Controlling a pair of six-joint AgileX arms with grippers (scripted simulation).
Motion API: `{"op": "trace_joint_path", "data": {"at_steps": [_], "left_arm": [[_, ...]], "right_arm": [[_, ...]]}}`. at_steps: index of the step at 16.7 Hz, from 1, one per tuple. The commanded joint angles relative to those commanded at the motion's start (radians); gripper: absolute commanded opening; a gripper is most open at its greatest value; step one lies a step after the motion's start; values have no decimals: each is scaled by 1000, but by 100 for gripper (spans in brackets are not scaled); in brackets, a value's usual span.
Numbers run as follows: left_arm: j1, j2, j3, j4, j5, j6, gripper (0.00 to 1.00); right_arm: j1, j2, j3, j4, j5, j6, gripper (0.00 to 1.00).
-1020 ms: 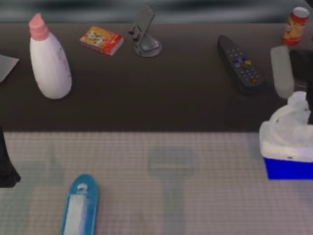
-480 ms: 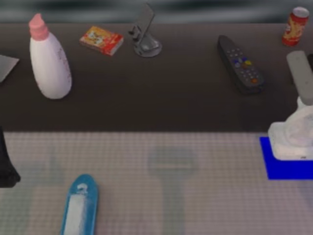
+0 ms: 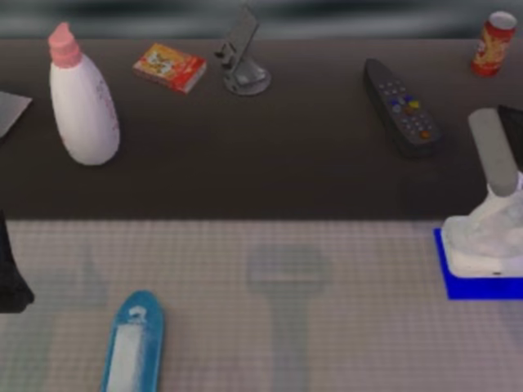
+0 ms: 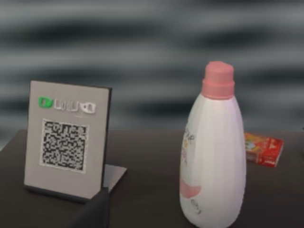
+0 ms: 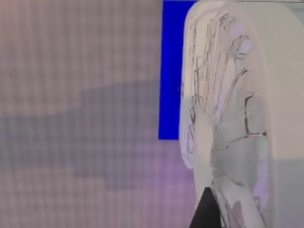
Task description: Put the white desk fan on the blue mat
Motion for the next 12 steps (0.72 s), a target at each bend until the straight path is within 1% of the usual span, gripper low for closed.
{"op": "trace_joint_path", "data": {"at_steps": [4, 12], "left_arm": [[0, 0, 0, 0, 0, 0, 100], [0, 0, 0, 0, 0, 0, 100]], "right_arm": [[0, 1, -5, 5, 0, 0, 0], [0, 1, -5, 5, 0, 0, 60]]}}
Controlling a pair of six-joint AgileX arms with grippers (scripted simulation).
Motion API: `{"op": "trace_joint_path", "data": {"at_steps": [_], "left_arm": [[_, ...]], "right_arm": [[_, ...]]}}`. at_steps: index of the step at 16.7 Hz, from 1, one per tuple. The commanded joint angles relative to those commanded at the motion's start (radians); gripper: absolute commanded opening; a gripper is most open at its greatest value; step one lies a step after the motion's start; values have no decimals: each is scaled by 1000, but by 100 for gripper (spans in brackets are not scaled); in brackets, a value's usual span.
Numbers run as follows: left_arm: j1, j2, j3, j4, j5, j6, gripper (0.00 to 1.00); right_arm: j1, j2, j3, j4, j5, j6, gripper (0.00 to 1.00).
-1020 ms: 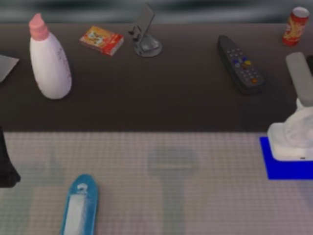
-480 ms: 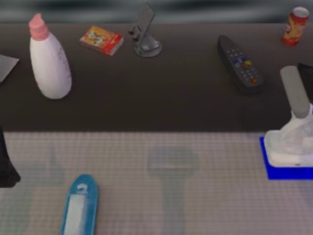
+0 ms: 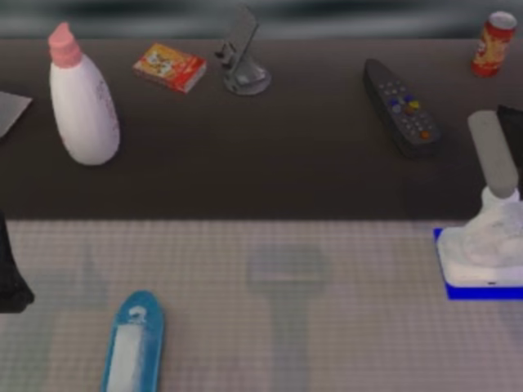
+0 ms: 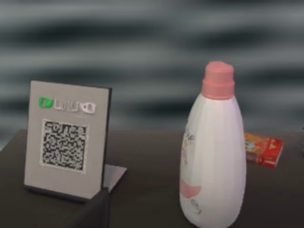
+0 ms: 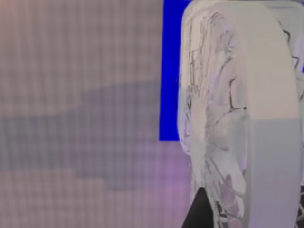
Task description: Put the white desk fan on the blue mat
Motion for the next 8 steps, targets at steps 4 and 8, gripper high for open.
{"op": "trace_joint_path", "data": {"at_steps": [4, 8], "left_arm": [[0, 0, 0, 0, 0, 0, 100], [0, 0, 0, 0, 0, 0, 100]], "right_arm": [[0, 0, 0, 0, 0, 0, 90], [0, 0, 0, 0, 0, 0, 100]]}}
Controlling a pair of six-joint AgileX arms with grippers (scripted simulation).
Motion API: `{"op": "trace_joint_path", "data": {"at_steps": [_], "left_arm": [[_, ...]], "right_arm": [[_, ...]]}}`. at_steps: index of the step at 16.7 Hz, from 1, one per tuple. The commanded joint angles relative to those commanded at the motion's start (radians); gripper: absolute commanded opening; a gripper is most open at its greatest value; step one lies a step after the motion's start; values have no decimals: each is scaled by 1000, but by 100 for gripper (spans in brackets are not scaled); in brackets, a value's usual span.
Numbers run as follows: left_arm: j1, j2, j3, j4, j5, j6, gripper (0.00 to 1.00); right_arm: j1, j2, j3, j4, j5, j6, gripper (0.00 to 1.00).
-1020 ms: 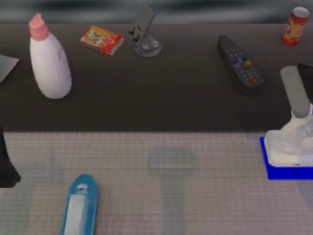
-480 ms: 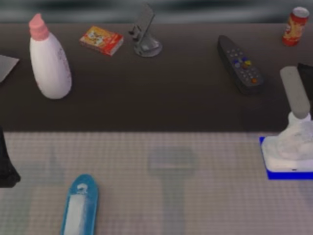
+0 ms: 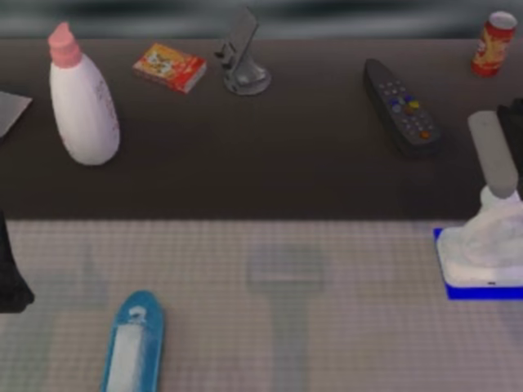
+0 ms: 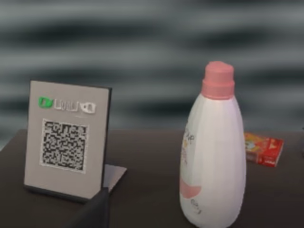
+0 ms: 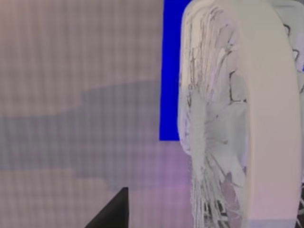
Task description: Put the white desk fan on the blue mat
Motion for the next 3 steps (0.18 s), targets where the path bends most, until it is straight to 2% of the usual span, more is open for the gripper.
{"op": "trace_joint_path", "data": {"at_steps": [3], "left_arm": [[0, 0, 0, 0, 0, 0, 100]], "right_arm": [[0, 0, 0, 0, 0, 0, 100]]}}
